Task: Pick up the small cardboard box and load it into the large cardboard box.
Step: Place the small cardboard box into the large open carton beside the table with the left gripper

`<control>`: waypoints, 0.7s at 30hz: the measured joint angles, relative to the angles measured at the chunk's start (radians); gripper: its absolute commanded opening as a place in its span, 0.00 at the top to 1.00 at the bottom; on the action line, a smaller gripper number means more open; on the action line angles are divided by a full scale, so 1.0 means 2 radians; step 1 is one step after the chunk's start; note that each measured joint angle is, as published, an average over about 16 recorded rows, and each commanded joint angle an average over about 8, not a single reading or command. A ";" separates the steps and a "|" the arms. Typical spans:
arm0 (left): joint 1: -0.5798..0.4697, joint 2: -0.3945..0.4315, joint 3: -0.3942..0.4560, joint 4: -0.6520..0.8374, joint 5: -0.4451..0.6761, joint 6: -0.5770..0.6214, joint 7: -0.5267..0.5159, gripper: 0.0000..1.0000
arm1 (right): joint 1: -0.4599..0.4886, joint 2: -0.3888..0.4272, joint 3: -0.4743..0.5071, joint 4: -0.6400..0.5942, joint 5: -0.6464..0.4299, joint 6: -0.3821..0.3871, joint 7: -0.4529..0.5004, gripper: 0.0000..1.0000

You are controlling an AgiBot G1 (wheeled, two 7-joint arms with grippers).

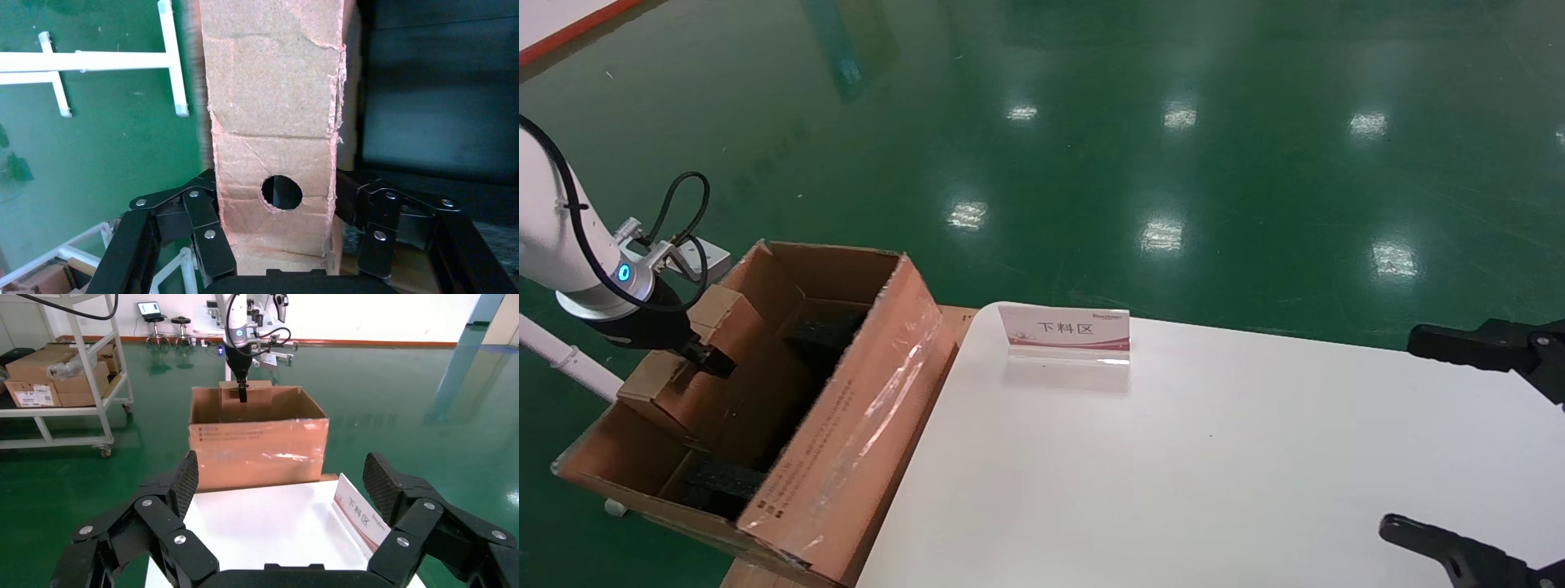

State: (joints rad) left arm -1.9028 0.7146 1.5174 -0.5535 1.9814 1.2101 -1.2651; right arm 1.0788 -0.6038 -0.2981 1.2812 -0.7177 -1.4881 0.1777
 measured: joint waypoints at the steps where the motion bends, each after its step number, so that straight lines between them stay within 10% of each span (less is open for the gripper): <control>1: 0.000 0.000 0.000 0.000 0.000 0.000 0.000 0.00 | 0.000 0.000 0.000 0.000 0.000 0.000 0.000 0.00; 21: -0.004 -0.003 -0.002 -0.005 -0.003 0.001 0.002 0.00 | 0.000 0.000 0.000 0.000 0.000 0.000 0.000 0.00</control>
State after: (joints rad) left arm -1.9117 0.7084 1.5135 -0.5633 1.9750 1.2127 -1.2602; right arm 1.0789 -0.6038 -0.2981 1.2811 -0.7177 -1.4880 0.1777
